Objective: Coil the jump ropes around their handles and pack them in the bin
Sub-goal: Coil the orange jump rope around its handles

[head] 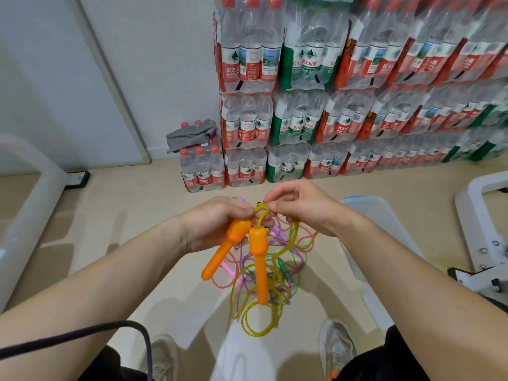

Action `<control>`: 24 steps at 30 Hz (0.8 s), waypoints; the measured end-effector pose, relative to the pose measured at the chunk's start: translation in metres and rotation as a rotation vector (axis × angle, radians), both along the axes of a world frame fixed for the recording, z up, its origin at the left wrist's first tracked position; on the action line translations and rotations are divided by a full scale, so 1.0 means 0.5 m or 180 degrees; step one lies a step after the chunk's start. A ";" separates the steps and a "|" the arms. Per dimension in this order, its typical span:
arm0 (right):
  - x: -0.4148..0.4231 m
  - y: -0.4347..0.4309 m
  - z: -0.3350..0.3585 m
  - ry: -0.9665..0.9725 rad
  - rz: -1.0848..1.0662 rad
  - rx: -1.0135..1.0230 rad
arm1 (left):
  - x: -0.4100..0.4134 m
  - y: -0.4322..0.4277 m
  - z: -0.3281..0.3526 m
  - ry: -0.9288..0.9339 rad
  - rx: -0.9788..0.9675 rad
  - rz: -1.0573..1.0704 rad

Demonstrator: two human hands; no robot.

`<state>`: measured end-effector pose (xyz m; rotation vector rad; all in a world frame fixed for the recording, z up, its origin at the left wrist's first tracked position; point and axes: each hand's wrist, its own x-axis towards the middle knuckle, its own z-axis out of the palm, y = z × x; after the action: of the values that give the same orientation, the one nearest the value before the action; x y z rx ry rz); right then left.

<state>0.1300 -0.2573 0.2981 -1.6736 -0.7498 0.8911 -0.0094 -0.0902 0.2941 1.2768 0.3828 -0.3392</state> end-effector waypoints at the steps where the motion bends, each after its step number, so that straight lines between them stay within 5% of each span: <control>1: 0.000 0.001 0.000 -0.0068 -0.0009 -0.0025 | 0.000 -0.003 -0.004 -0.0046 -0.0007 0.0100; 18: 0.004 0.008 0.006 -0.1424 0.0096 -0.0543 | 0.002 -0.053 -0.039 0.0004 0.0405 -0.0140; 24: 0.014 -0.018 0.018 -0.1551 0.0920 -0.1663 | -0.007 -0.034 -0.018 -0.0114 0.0758 -0.0599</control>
<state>0.1371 -0.2663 0.3071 -2.3330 -1.1823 0.9392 -0.0127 -0.1071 0.2850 1.5552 0.2787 -0.4391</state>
